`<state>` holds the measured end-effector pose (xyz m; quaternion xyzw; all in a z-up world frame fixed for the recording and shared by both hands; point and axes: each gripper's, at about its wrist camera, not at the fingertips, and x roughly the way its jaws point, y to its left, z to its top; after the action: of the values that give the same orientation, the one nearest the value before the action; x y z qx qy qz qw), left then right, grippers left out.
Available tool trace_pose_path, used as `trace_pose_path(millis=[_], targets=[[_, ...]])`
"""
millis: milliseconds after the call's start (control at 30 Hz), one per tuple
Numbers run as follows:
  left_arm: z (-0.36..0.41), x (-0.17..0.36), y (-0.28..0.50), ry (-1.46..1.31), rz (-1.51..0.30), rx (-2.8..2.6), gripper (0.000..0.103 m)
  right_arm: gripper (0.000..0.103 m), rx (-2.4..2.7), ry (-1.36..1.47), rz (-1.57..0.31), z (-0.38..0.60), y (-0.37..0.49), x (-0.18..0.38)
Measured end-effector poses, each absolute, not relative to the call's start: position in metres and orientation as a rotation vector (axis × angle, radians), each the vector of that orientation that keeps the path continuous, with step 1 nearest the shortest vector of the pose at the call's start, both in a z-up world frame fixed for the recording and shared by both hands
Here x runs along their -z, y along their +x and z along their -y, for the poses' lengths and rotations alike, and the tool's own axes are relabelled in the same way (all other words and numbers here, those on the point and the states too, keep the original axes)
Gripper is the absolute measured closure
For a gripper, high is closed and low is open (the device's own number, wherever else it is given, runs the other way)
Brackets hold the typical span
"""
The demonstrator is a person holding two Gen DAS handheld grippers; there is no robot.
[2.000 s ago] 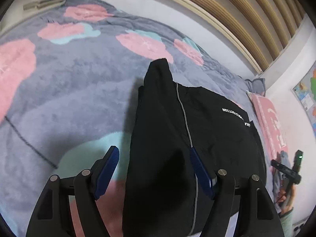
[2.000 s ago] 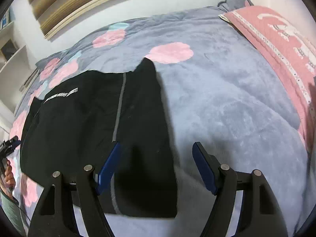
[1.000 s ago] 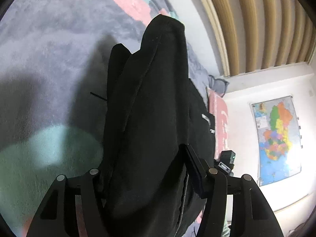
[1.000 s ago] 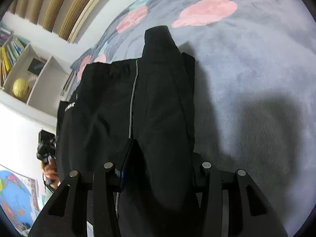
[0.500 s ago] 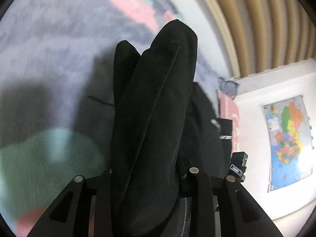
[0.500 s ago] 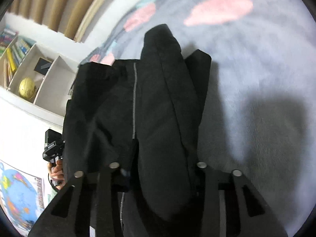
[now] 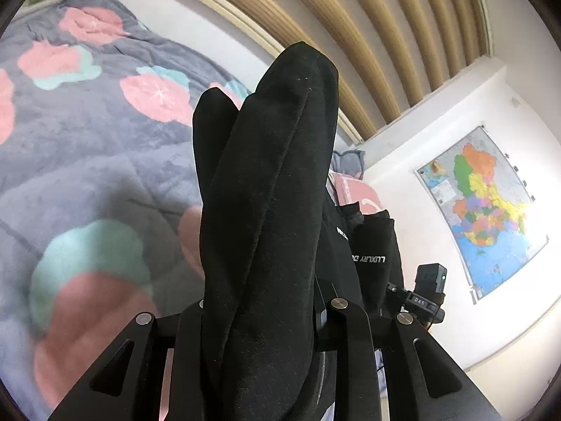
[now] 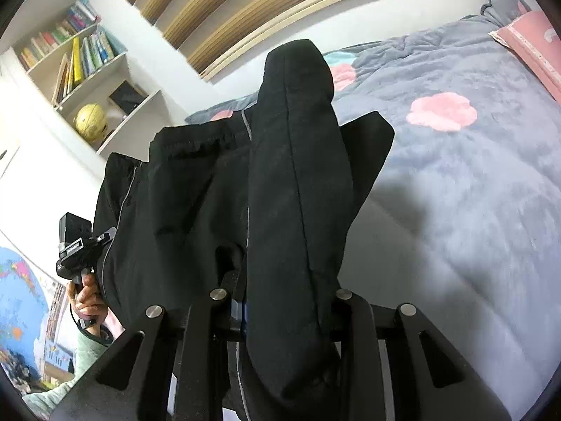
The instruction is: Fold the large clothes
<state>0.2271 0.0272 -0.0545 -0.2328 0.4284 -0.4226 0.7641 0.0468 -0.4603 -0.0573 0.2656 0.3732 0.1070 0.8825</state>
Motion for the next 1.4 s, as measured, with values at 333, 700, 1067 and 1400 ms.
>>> trace_pose_path(millis=[333,700,1067,1400], targets=[[-0.093,0.114,0.163,-0.544,-1.051,0.848,0.074,0.074,-0.204,0.548,-0.936,0.404,-0.004,0.093],[-0.175,0.216,0.167,-0.723,-1.125,0.634,0.054,0.048,0.016,0.700,-1.005,0.457,-0.022,0.190],[-0.123,0.092,0.098,-0.217,-0.840,0.608,0.041,0.043,0.074,0.259,-0.877,0.365,-0.053,0.092],[-0.042,0.168,0.108,-0.046,-1.042,0.516,0.041,0.044,0.067,0.206,-1.078,0.292,-0.015,0.168]])
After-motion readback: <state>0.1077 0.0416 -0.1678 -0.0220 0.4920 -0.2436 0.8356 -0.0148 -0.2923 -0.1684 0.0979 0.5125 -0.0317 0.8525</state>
